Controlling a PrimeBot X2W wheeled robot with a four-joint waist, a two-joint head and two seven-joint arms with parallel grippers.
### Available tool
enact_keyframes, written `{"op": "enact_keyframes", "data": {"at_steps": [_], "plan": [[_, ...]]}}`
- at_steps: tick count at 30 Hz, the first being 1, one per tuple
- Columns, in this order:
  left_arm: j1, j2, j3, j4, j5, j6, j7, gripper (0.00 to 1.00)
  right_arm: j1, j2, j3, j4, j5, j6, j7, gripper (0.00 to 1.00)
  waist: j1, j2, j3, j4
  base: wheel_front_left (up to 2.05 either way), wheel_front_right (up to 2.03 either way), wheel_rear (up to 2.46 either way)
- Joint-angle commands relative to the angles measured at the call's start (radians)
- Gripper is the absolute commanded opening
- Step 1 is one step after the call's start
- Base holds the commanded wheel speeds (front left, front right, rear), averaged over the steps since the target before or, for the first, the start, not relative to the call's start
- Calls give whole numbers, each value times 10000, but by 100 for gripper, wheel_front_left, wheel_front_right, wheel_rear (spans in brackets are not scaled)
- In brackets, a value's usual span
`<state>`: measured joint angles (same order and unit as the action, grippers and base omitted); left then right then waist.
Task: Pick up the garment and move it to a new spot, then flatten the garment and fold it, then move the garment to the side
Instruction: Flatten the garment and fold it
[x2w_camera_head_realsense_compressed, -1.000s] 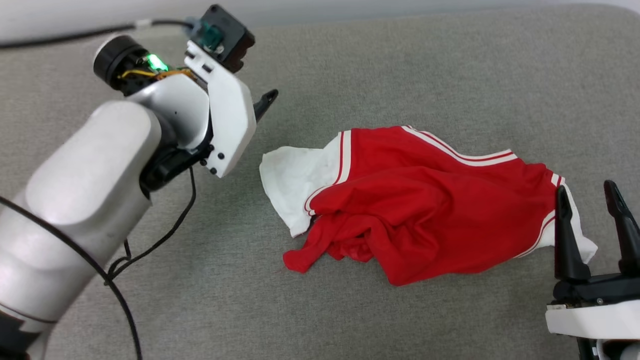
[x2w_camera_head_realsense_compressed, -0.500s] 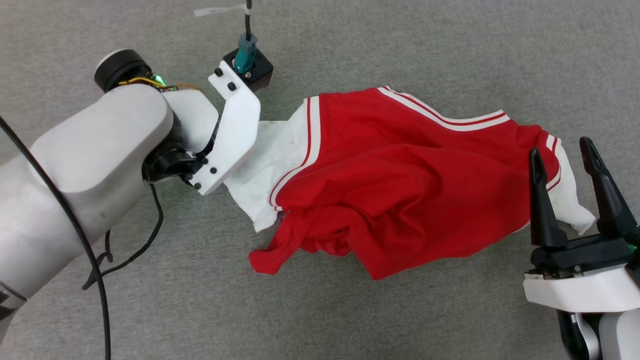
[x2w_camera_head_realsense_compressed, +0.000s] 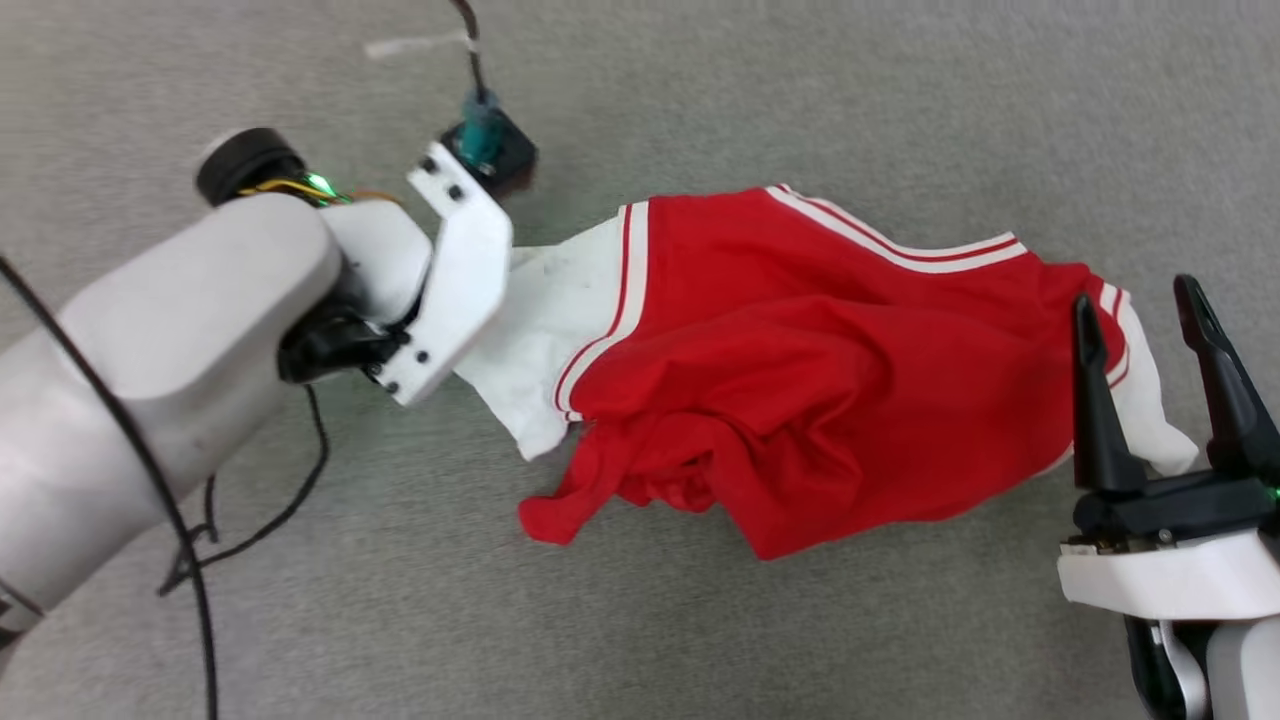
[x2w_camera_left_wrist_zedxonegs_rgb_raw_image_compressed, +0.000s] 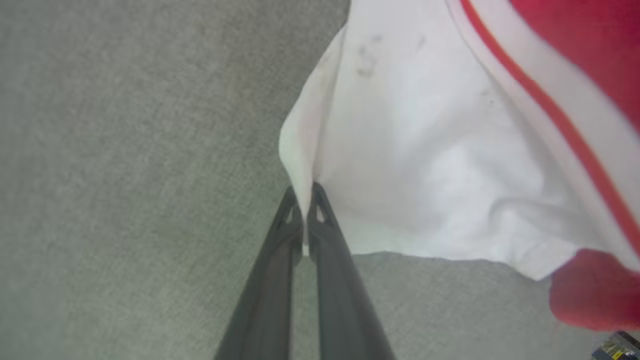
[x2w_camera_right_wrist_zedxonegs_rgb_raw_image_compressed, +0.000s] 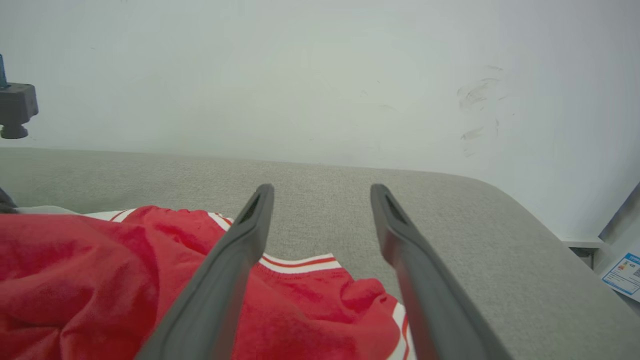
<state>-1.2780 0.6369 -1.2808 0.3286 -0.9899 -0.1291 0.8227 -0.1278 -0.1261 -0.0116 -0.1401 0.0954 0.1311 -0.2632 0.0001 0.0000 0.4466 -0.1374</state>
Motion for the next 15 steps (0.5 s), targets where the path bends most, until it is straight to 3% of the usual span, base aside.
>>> {"op": "enact_keyframes", "data": {"at_steps": [1, 11, 15], "plan": [[-148, 168, 6, 18, -111, 1, -147, 0, 141, 15, -61, 31, -23, -5, -21, 100, -1, 0, -342, 352, 0, 0, 0], [-169, 1867, 78, 607, -900, 1, -698, 0, 478, 87, -33, -55, -85, -5, -21, 100, -1, 0, -631, 815, 0, 0, 0], [136, 2195, 152, 1316, -1072, 86, -935, 0, 379, 42, 29, -65, -149, -6, -21, 100, -1, 0, -418, 658, 0, 0, 0]]}}
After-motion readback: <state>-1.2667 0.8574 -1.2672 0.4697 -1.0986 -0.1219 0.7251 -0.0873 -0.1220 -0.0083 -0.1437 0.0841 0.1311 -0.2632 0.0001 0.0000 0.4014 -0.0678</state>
